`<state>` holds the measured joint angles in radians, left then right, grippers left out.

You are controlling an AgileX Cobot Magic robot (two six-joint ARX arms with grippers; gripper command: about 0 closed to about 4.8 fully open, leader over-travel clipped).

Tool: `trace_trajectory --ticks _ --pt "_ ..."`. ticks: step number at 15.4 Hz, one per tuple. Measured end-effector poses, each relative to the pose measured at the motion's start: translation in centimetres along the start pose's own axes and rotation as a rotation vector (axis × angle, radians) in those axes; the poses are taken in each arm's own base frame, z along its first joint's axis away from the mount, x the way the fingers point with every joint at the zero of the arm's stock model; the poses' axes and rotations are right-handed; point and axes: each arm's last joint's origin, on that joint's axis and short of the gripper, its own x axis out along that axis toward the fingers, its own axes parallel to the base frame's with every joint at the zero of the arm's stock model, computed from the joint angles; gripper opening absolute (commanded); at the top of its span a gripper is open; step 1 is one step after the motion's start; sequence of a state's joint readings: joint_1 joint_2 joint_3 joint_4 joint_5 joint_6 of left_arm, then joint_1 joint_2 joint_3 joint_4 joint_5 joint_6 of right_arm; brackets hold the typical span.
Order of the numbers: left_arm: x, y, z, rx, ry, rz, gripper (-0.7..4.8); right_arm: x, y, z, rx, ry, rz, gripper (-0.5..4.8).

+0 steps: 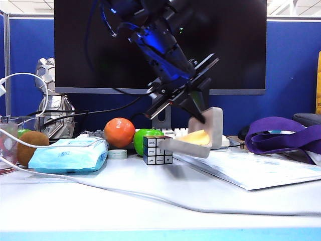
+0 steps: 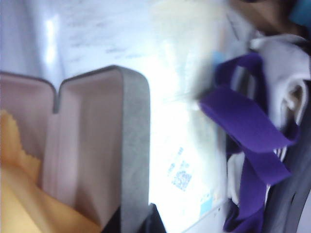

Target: Pick up the glasses, fold the temples of the glasses, place the glasses into the glasses case, and finally close the glasses case.

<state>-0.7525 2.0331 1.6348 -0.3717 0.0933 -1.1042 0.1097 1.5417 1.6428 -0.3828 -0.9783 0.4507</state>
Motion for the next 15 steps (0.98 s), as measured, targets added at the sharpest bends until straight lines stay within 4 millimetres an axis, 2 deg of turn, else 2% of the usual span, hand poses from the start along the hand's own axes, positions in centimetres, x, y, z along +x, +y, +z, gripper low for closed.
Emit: trace_trajectory --ticks 2,3,4,8,10,11,13,15 --pt "0.0 0.1 -0.1 0.026 0.004 0.007 -0.03 0.0 0.0 0.0 0.000 0.002 0.003 -0.01" --pt "0.0 0.2 -0.1 0.031 0.000 0.020 0.18 0.0 0.0 0.0 0.000 0.002 0.003 -0.01" --pt "0.0 0.2 -0.1 0.033 -0.002 0.028 1.16 0.0 0.0 0.0 0.001 0.002 0.003 -0.01" --pt "0.0 0.2 -0.1 0.052 -0.007 0.034 1.26 0.0 0.0 0.0 0.001 0.002 0.003 -0.01" --pt "0.0 0.2 -0.1 0.067 0.012 0.019 1.65 0.0 0.0 0.0 0.000 0.002 0.003 -0.01" --pt "-0.1 0.1 -0.1 0.089 0.024 0.012 1.66 0.0 0.0 0.0 0.000 0.002 0.003 -0.01" --pt "-2.0 -0.7 0.3 0.225 0.007 -0.023 1.65 0.0 0.0 0.0 0.000 0.002 0.003 -0.01" --pt "-4.0 -1.9 1.1 0.626 -0.058 -0.078 1.66 0.0 0.0 0.0 0.000 0.002 0.004 -0.01"
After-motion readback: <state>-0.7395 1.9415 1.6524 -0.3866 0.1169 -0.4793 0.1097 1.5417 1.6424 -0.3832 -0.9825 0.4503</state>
